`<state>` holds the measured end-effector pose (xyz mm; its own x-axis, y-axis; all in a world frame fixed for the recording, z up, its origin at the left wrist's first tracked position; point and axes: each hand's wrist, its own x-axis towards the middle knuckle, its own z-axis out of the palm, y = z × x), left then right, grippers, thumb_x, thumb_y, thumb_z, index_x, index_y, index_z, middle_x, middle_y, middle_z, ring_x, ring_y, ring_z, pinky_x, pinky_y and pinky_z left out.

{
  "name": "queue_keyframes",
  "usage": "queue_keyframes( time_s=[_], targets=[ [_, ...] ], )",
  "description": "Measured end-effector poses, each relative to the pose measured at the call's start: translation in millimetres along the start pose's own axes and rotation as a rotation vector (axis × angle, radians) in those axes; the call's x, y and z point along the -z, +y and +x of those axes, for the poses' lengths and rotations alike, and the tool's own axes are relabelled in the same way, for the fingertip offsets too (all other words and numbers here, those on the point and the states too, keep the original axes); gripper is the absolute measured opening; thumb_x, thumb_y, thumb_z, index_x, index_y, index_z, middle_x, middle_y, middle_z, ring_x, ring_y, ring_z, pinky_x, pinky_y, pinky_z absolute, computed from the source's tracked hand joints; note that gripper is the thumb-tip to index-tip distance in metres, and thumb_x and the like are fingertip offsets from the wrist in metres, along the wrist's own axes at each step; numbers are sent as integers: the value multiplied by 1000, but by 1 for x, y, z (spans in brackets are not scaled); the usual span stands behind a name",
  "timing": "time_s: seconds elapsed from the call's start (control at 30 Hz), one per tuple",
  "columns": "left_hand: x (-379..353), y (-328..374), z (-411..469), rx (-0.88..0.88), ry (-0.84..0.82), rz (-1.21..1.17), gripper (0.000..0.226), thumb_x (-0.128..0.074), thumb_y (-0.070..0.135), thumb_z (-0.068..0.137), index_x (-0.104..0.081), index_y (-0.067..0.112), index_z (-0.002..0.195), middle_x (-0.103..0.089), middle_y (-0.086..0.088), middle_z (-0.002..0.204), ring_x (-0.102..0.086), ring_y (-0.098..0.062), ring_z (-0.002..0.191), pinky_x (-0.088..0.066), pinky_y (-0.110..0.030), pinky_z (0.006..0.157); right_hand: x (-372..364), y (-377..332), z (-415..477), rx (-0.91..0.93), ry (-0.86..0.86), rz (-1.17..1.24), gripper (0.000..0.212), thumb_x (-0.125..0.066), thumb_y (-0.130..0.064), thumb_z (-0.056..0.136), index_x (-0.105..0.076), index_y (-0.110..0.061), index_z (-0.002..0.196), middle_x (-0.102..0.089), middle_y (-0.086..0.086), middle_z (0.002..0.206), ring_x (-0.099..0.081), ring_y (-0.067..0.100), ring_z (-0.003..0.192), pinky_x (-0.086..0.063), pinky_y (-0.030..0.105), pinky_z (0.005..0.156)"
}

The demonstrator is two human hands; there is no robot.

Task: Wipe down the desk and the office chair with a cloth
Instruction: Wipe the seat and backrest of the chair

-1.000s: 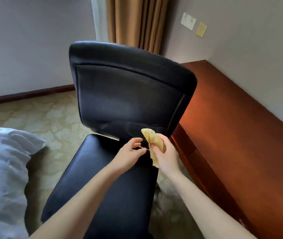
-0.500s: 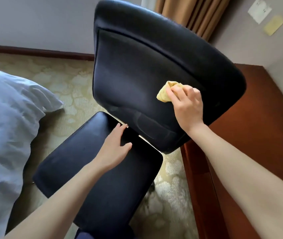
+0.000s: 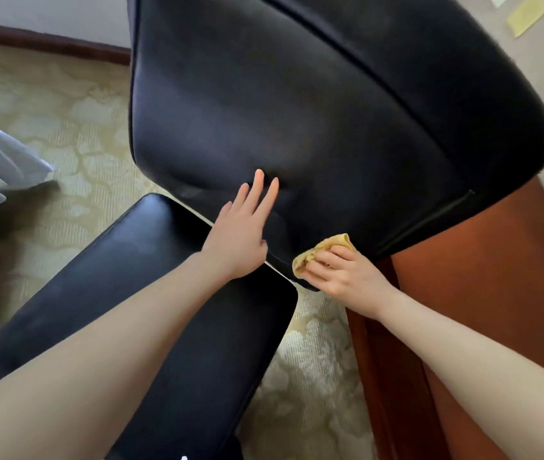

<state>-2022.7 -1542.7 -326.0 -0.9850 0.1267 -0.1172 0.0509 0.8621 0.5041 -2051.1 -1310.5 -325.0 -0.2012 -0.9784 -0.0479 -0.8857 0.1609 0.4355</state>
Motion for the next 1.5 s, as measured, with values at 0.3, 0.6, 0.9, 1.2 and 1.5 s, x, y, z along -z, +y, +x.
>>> queue_keyframes(
  time_s=[0.3,0.6,0.9,1.2,1.5],
  targets=[
    [-7,-21,16,-93,8,-62,91,-50,9,88,14,30,149,20,3,158,0,-22,147,-24,-39,113,22,51,20,181,-4,-173,21,-52,-11,92,-70,-20,85,-60,-9,77,-58,12,76,-42,30,70],
    [-30,-34,-13,200,257,-203,83,-51,7,88,0,23,152,5,-1,160,-2,-27,147,-13,-45,117,34,105,138,152,306,-171,23,-58,-7,85,-72,-23,94,-68,-4,106,-60,20,108,-48,33,90],
    [-50,-62,-51,467,289,-269,83,-49,8,89,4,19,152,10,-4,160,2,-28,147,-10,-44,116,-2,59,207,116,254,-7,29,-71,-3,73,-72,-18,98,-67,-2,107,-62,22,102,-49,35,83],
    [-29,-77,-18,393,353,-188,91,-50,7,86,10,25,151,17,-3,159,6,-30,146,-8,-45,116,-47,40,134,398,-83,-142,15,-56,-12,81,-66,-19,91,-61,-5,86,-56,18,82,-41,32,75],
    [-24,-70,8,340,265,-30,97,-48,8,84,21,33,147,18,4,158,14,-23,146,3,-43,116,-8,76,69,529,-146,-91,44,-29,-7,94,-73,-14,89,-68,-2,88,-63,18,78,-47,32,75]
  ],
)
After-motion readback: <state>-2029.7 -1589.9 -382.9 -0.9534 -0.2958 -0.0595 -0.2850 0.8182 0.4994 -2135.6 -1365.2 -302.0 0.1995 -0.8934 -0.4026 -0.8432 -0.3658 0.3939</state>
